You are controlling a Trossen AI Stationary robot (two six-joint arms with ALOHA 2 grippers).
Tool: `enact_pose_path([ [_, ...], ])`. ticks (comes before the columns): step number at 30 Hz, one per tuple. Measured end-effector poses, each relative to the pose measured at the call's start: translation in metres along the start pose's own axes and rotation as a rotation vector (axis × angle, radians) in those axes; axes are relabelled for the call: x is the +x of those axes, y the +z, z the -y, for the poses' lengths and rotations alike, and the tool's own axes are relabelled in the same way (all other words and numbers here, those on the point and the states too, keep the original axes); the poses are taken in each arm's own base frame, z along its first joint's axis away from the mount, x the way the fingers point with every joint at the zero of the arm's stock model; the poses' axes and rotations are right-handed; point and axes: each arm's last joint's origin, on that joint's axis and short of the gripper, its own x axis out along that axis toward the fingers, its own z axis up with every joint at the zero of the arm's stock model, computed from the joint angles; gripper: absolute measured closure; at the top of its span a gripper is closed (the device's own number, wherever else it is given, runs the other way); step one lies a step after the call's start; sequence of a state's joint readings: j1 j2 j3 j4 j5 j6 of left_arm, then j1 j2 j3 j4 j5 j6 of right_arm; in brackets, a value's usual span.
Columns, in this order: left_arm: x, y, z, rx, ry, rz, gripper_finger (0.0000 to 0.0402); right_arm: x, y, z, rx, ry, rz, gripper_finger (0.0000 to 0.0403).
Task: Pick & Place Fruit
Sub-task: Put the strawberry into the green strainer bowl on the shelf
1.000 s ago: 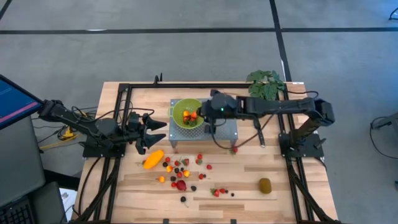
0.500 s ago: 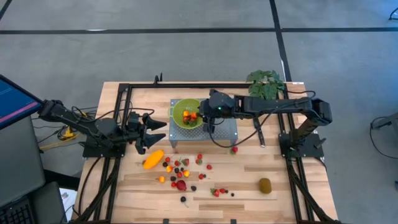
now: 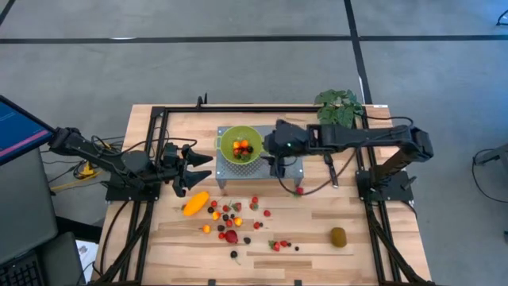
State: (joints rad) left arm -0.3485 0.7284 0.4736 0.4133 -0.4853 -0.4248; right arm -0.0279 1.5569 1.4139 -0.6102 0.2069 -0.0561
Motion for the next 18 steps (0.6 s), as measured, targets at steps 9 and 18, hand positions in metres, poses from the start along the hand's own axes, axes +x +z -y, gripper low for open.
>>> enact_pose_path([
  [9,0.000,0.000,0.000,-0.002,-0.001,0.003,0.0111,-0.031,-0.034,-0.034,0.099,0.063,-0.224,0.0214],
  [18,0.000,0.001,0.000,-0.003,-0.002,0.006,0.0111,-0.035,-0.104,-0.087,0.147,0.060,-0.285,0.0252],
])
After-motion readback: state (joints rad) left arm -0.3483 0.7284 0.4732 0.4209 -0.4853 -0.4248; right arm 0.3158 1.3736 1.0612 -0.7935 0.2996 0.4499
